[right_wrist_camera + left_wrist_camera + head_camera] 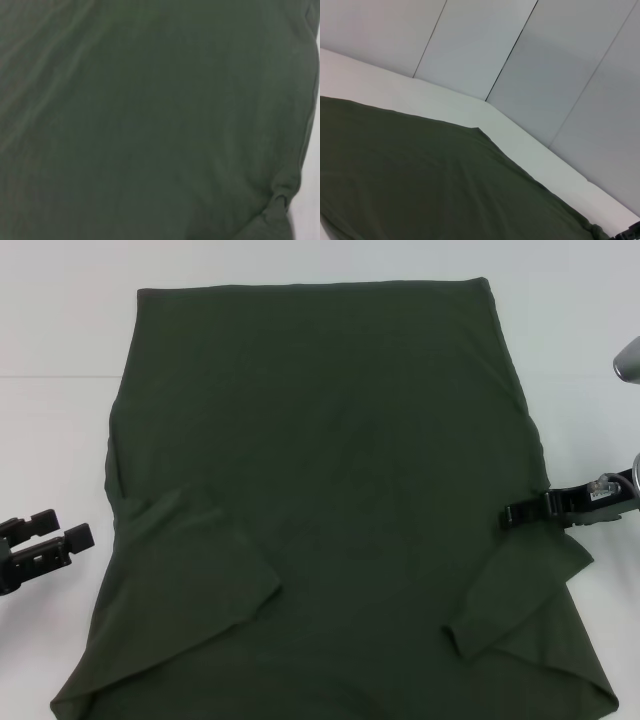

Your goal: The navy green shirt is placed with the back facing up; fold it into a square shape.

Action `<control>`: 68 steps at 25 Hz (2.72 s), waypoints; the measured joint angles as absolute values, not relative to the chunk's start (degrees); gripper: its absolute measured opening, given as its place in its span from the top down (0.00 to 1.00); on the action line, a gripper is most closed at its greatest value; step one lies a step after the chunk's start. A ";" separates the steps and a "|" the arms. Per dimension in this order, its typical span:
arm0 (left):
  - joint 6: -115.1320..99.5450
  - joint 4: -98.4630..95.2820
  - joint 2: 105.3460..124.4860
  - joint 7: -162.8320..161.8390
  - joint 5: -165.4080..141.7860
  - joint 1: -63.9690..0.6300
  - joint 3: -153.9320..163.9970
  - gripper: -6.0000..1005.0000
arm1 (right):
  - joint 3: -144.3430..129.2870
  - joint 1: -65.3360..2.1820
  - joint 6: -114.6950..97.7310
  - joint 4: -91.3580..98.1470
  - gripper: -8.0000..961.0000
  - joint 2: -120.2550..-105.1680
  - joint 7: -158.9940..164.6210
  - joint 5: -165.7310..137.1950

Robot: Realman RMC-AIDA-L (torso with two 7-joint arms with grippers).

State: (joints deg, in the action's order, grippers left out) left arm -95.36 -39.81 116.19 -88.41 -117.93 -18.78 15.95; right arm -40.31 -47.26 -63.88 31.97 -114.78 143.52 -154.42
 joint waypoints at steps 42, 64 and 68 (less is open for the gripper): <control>-95.36 -39.81 116.09 -88.33 -117.24 -18.80 15.33 0.17 | -40.61 -46.34 -67.07 32.27 0.86 -112.34 144.19 -152.02; -96.15 -40.30 115.50 -88.82 -116.71 -19.48 15.29 0.17 | -38.94 -46.90 -68.71 30.50 0.98 -111.16 152.91 -151.46; -96.22 -40.34 115.36 -88.84 -116.71 -19.91 15.29 0.17 | -34.91 -46.90 -67.68 29.77 0.98 -111.16 153.72 -151.39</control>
State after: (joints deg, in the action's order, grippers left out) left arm -96.22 -40.34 115.36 -88.84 -116.71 -19.91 15.29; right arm -34.91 -46.90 -67.68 29.77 -111.16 153.72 -151.39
